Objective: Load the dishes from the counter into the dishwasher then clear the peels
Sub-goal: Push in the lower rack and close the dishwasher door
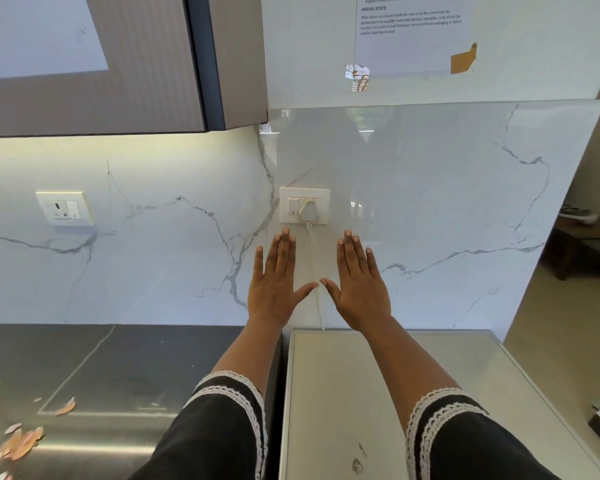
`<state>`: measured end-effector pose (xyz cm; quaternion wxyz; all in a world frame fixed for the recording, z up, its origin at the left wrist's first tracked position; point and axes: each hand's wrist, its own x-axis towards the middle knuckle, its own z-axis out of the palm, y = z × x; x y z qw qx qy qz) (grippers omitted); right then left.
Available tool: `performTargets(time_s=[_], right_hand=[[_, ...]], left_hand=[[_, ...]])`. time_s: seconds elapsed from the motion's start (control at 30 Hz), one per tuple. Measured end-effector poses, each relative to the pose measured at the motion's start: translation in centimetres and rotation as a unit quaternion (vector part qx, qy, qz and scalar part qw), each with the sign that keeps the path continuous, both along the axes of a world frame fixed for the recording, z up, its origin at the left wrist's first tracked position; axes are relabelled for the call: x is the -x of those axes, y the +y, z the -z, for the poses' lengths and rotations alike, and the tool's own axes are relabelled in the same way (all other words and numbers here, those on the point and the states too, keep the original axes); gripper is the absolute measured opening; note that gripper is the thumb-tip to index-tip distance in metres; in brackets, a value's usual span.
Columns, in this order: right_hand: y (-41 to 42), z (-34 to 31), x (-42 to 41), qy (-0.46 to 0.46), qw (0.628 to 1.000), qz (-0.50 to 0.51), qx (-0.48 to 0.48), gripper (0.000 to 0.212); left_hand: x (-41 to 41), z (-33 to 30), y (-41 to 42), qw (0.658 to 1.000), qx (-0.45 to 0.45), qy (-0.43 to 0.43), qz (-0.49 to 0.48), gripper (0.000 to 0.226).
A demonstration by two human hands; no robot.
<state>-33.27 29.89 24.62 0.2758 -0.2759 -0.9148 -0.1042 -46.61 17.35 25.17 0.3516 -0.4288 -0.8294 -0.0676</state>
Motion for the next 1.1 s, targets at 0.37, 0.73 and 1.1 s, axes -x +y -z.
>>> performTargets(time_s=[0.37, 0.73, 1.1], right_hand=[[-3.3, 3.1, -5.0, -0.033, 0.999, -0.02, 0.011, 0.082], [-9.5, 7.7, -11.6, -0.076, 0.996, -0.005, 0.053, 0.081], [-18.1, 12.2, -20.1, -0.154, 0.982, -0.007, 0.111, 0.087]], left_hand=[[-5.5, 3.5, -3.3, 0.998, 0.052, -0.021, -0.011, 0.098], [-11.3, 7.7, -8.7, 0.994, 0.098, -0.04, 0.04, 0.1], [-20.0, 13.3, -17.5, 0.984, 0.142, -0.104, 0.025, 0.098]])
